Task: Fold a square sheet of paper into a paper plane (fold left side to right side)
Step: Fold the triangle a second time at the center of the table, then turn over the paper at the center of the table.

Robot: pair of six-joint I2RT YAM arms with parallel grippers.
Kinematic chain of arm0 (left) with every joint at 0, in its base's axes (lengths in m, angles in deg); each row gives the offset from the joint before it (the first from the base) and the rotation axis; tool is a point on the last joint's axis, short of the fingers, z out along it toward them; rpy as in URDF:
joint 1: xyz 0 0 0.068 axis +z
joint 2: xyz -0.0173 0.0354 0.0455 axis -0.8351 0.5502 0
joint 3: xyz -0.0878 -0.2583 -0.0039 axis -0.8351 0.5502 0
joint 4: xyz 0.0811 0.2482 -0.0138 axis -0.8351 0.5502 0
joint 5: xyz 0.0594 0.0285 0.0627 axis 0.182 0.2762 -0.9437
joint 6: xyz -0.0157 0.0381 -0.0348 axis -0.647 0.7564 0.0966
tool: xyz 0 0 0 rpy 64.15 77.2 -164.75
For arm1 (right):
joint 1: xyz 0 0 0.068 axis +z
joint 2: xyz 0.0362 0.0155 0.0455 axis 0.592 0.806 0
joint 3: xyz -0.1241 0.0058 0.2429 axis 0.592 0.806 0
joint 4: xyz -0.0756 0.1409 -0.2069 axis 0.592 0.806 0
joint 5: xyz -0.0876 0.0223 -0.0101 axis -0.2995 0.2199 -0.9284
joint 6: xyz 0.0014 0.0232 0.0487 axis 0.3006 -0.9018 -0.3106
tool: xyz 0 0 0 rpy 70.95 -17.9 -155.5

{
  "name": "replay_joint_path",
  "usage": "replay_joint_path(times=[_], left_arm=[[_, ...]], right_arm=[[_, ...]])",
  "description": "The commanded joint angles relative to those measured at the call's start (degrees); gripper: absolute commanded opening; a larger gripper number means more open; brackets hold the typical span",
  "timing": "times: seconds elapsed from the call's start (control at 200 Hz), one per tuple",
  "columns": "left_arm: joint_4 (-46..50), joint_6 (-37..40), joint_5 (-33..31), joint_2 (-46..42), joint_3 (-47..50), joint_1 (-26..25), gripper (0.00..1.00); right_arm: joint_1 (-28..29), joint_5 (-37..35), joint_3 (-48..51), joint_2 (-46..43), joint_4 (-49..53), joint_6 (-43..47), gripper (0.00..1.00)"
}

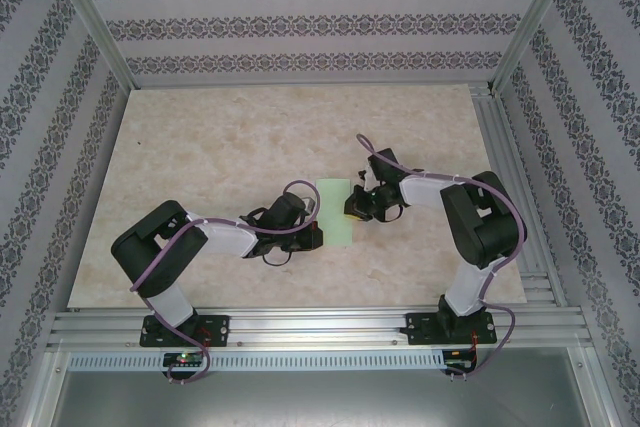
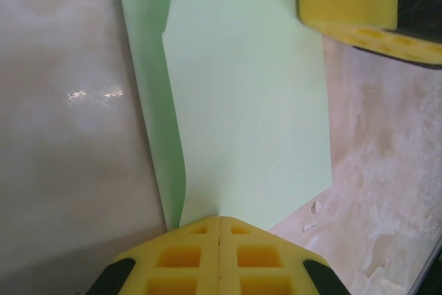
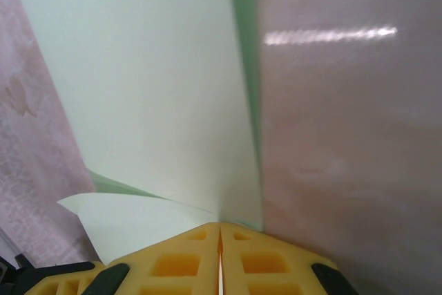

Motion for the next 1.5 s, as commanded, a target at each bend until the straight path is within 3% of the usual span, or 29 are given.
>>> replay_joint_path(times=[0.0, 0.42, 0.654, 0.859, 0.939, 1.129, 1.494], left_arm=[[9.74, -0.45, -1.74, 1.69, 3.4, 0.09, 0.06], [10.02, -1.06, -2.11, -1.58, 4.6, 0.1, 0.13], [16.32, 0.39, -3.33, -7.3, 1.38, 0.1, 0.19], [20.89, 2.26, -3.86, -14.81, -1.58, 2.59, 0.43], [19.54, 3.14, -2.2, -15.53, -2.71, 4.22, 0.47], [18.03, 7.24, 0.7, -10.33, -8.87, 6.35, 0.5], [14.17, 9.62, 5.62, 1.41, -16.69, 9.15, 0.47]], right_arm=[[-3.07, -7.12, -0.42, 0.52, 1.39, 2.11, 0.09], [-3.18, -6.5, -0.74, 1.74, 2.11, 2.62, 0.09], [-3.32, -5.52, -1.72, -3.11, 2.6, 2.79, 0.11], [-4.65, -6.48, -0.4, -12.6, 4.53, 3.9, 0.31], [-5.24, -6.62, 1.47, -15.29, 4.63, 4.26, 0.36], [-6.44, -4.43, 8.0, -19.92, 0.47, 2.91, 0.41], [-6.5, -1.08, 14.53, -23.91, -4.22, 1.06, 0.47]])
